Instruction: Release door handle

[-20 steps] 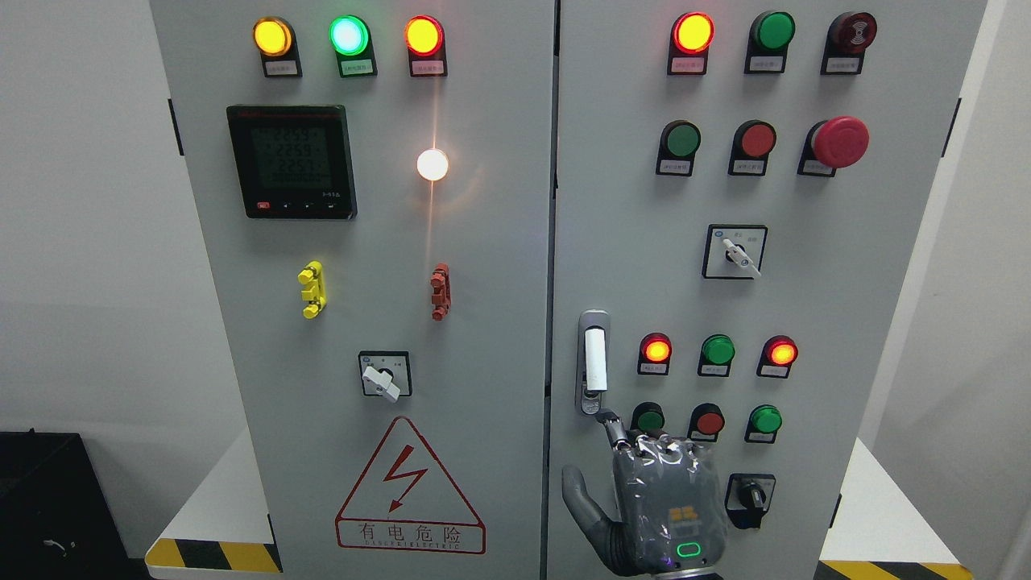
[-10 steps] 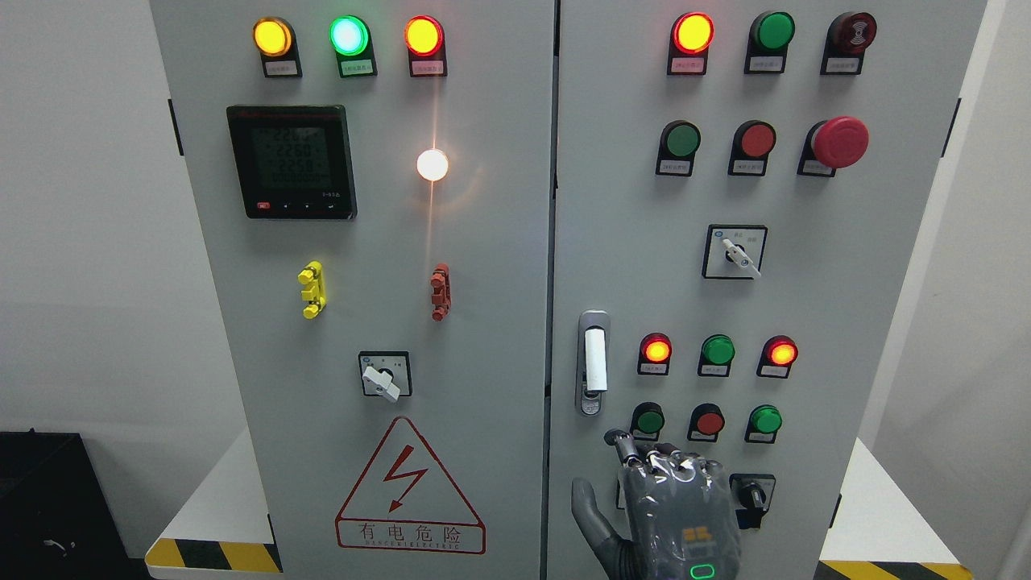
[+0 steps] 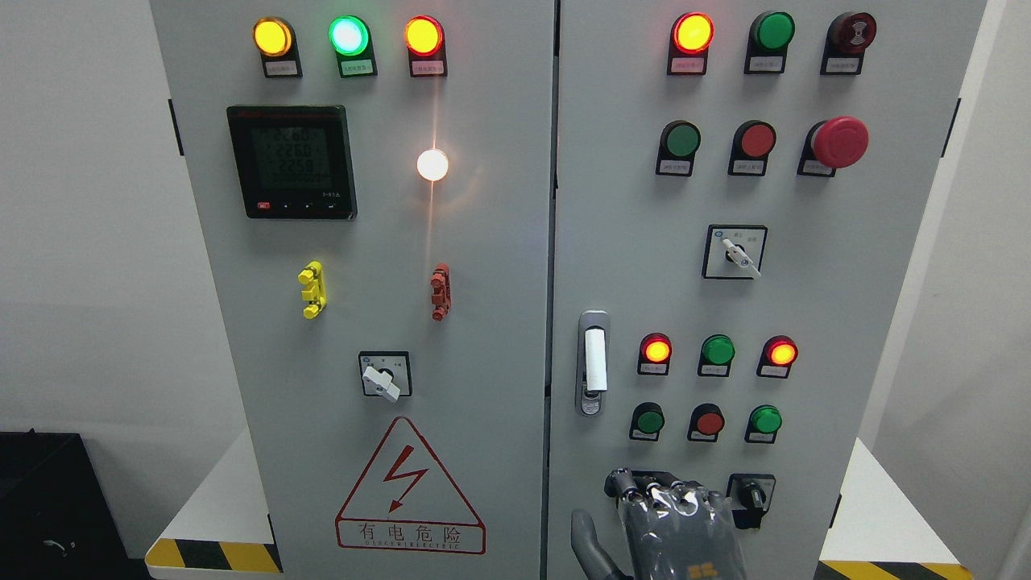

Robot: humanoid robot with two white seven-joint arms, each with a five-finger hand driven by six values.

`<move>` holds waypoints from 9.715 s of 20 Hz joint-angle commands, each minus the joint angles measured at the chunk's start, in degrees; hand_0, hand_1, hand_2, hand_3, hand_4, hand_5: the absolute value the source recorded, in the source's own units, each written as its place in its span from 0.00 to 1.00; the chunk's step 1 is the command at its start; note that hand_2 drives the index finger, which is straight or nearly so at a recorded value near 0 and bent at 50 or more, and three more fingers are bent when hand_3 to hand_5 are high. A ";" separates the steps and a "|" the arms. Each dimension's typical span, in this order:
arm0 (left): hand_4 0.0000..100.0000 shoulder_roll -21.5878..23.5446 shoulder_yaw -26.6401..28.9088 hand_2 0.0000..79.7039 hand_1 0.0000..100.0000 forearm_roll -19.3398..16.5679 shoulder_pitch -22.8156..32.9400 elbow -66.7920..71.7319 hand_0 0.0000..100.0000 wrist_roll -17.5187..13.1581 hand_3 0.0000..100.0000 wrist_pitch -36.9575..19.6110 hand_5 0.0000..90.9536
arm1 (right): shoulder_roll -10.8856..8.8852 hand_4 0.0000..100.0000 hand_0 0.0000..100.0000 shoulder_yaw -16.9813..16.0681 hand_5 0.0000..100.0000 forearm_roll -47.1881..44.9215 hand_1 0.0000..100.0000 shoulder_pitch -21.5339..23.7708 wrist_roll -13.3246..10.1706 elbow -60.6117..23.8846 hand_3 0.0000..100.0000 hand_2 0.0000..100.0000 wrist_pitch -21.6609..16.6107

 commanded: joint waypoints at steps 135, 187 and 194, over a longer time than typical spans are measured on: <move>0.00 0.00 0.00 0.00 0.56 0.04 0.97 -0.01 0.12 0.01 0.00 -0.05 0.00 | 0.95 1.00 0.53 -2.18 1.00 0.10 0.46 -21.08 4.49 10.91 1.00 0.99 7.28; 0.00 0.00 0.00 0.00 0.56 -0.04 0.97 -0.01 0.12 0.01 0.00 -0.05 0.00 | 0.69 1.00 0.53 -4.55 1.00 0.01 0.46 -20.29 3.87 9.77 1.00 0.99 7.81; 0.00 0.00 0.00 0.00 0.56 -0.04 0.97 -0.01 0.12 0.01 0.00 -0.05 0.00 | 0.69 1.00 0.53 -4.64 1.00 0.01 0.45 -20.46 3.79 9.51 1.00 0.99 7.81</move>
